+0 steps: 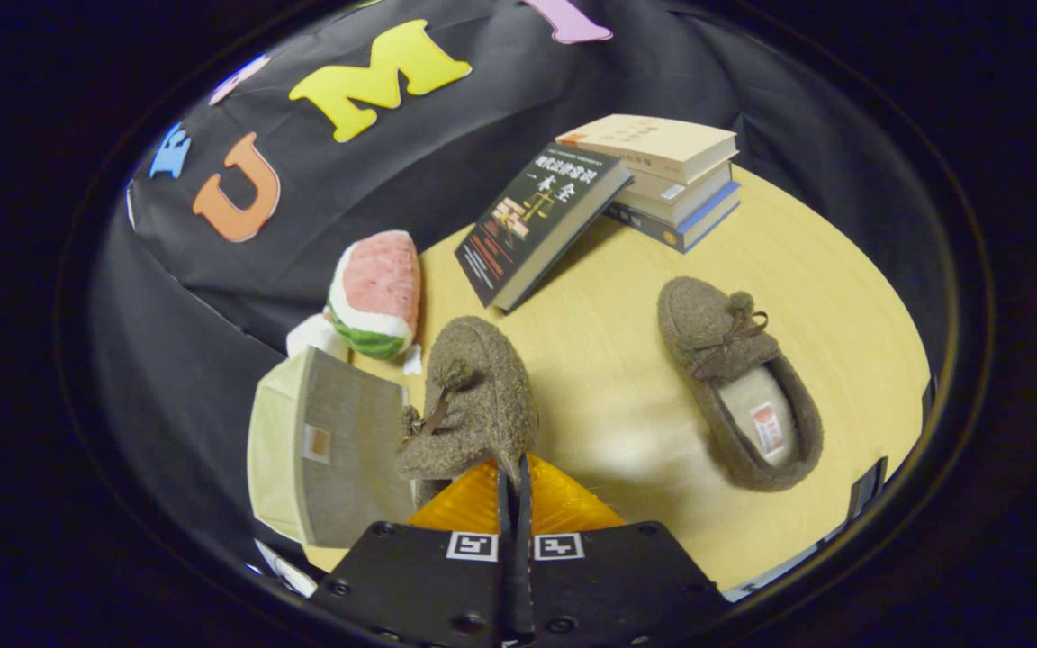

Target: Open the storage box then place both shoes into the box .Put the left shoe in first, then the right shoe, with the right side of both shoes facing outward in a uniform manner.

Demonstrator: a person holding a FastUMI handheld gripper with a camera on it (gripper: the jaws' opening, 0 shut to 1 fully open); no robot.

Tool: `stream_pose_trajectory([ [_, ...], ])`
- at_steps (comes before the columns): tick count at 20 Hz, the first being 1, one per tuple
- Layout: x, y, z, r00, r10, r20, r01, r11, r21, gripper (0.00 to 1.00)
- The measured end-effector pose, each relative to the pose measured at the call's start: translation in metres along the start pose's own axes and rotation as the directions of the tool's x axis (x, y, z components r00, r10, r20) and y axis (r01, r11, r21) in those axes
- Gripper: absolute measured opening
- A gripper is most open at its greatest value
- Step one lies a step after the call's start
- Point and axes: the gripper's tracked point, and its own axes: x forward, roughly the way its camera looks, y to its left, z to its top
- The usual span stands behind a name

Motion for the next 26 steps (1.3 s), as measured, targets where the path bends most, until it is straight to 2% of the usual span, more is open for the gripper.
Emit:
stream_pose_trajectory([
  [6,-0.038,0.111,0.033,0.984,0.141,0.106,-0.145,0.989,0.025,0.00],
  [10,-0.020,0.187,0.020,0.975,0.188,0.117,-0.188,0.982,-0.013,0.00],
  [15,0.029,0.262,-0.031,0.973,0.225,0.055,-0.223,0.974,-0.042,0.00],
  [21,0.086,0.280,-0.092,0.980,0.196,-0.036,-0.198,0.978,-0.064,0.00],
  [26,0.111,0.280,-0.110,0.981,0.179,-0.071,-0.185,0.979,-0.083,0.00],
])
